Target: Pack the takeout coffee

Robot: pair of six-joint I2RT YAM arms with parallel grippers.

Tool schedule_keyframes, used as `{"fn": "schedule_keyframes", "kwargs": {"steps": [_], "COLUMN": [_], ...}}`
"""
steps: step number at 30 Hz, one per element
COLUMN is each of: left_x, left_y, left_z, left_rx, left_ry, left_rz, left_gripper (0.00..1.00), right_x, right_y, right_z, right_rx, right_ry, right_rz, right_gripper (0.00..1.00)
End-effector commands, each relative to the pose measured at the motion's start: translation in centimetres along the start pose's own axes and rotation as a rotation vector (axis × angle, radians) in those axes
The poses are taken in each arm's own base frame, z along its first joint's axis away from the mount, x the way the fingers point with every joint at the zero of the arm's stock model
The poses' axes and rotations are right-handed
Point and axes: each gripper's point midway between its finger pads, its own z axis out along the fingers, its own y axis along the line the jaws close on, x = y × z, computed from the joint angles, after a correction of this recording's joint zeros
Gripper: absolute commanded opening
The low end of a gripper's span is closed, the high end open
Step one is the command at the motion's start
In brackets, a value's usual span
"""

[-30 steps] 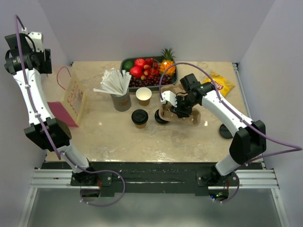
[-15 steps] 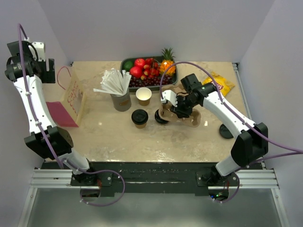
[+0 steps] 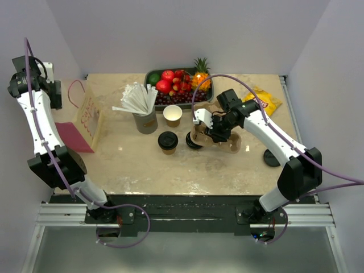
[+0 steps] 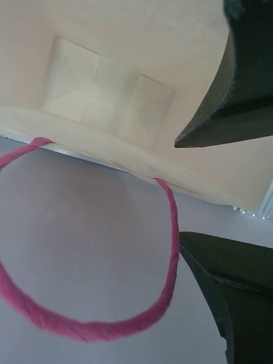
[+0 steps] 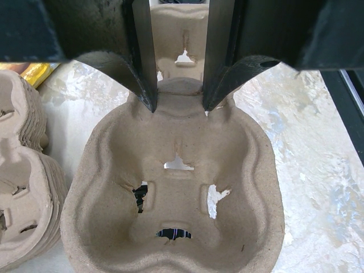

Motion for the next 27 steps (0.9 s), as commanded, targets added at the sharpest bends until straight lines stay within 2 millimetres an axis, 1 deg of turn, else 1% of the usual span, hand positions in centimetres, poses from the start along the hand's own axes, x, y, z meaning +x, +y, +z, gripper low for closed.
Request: {"fn": "schedule_keyframes", "kwargs": {"steps": [1, 3, 4, 6, 7, 9, 10, 12, 13, 14, 16, 17, 20, 21, 23, 24, 25, 26, 27], "left_x": [-0.3, -0.1, 0.2, 0.3, 0.4, 0.4, 0.5, 0.6, 0.7, 0.6, 0.7, 0.7, 0.8, 0.9, 0.7, 0.5, 0.1, 0.2, 0.5], "left_y": [0.3, 0.1, -0.1, -0.4, -0.5, -0.7, -0.9, -1.1, -1.2, -1.2, -1.5, -1.5, -1.5, -1.3, -2.0, -2.1, -3.3, -3.7, -3.7], "left_z": [-0.2, 0.0, 0.2, 0.3, 0.2, 0.1, 0.2, 0.2, 0.2, 0.1, -0.2, -0.5, -2.1, -3.4, -5.2, -7.4, -8.6, -10.7, -11.4], "left_rx": [-0.001, 0.013, 0.023, 0.035, 0.042, 0.052, 0.063, 0.074, 0.082, 0.084, 0.104, 0.110, 0.125, 0.118, 0.159, 0.175, 0.242, 0.261, 0.251], "left_ry": [-0.004, 0.002, 0.015, 0.018, 0.017, 0.015, 0.018, 0.021, 0.025, 0.021, 0.022, 0.019, -0.006, -0.027, -0.078, -0.123, -0.170, -0.214, -0.230], "left_rz": [-0.007, -0.007, 0.000, 0.006, 0.008, 0.013, 0.013, 0.017, 0.021, 0.025, 0.048, 0.059, 0.100, 0.115, 0.134, 0.163, 0.191, 0.225, 0.267], "left_gripper": [0.59, 0.54, 0.47, 0.40, 0.32, 0.23, 0.19, 0.16, 0.03, 0.00, 0.00, 0.00, 0.00, 0.00, 0.00, 0.00, 0.00, 0.00, 0.00], "right_x": [-1.3, -1.3, -1.2, -1.3, -1.3, -1.3, -1.3, -1.4, -1.4, -1.7, -1.8, -2.1, -2.8, -3.0, -3.5, -3.7, -4.0, -4.6, -5.0], "right_y": [-0.2, -0.2, -0.2, -0.2, -0.2, -0.1, -0.1, -0.1, -0.1, -0.2, -0.3, -0.6, -0.8, -0.8, -0.7, -0.6, -0.5, -0.5, -0.3], "right_z": [-1.0, -1.1, -1.0, -1.1, -1.0, -1.0, -1.0, -1.2, -1.3, -1.5, -1.8, -2.2, -3.1, -3.3, -3.7, -3.8, -4.0, -4.4, -4.6], "right_rx": [0.021, 0.024, 0.021, 0.022, 0.021, 0.020, 0.020, 0.020, 0.023, 0.026, 0.032, 0.042, 0.055, 0.056, 0.069, 0.077, 0.082, 0.101, 0.099], "right_ry": [-0.045, -0.045, -0.043, -0.045, -0.044, -0.043, -0.043, -0.043, -0.044, -0.048, -0.047, -0.052, -0.068, -0.078, -0.114, -0.133, -0.153, -0.187, -0.212], "right_rz": [-0.009, -0.007, -0.006, -0.009, -0.006, 0.001, 0.004, 0.014, 0.017, 0.016, 0.029, 0.031, 0.025, 0.020, 0.002, -0.006, -0.007, 0.004, 0.018], "right_gripper": [0.27, 0.27, 0.27, 0.27, 0.27, 0.27, 0.27, 0.27, 0.27, 0.26, 0.26, 0.26, 0.26, 0.26, 0.26, 0.26, 0.26, 0.26, 0.25]}}
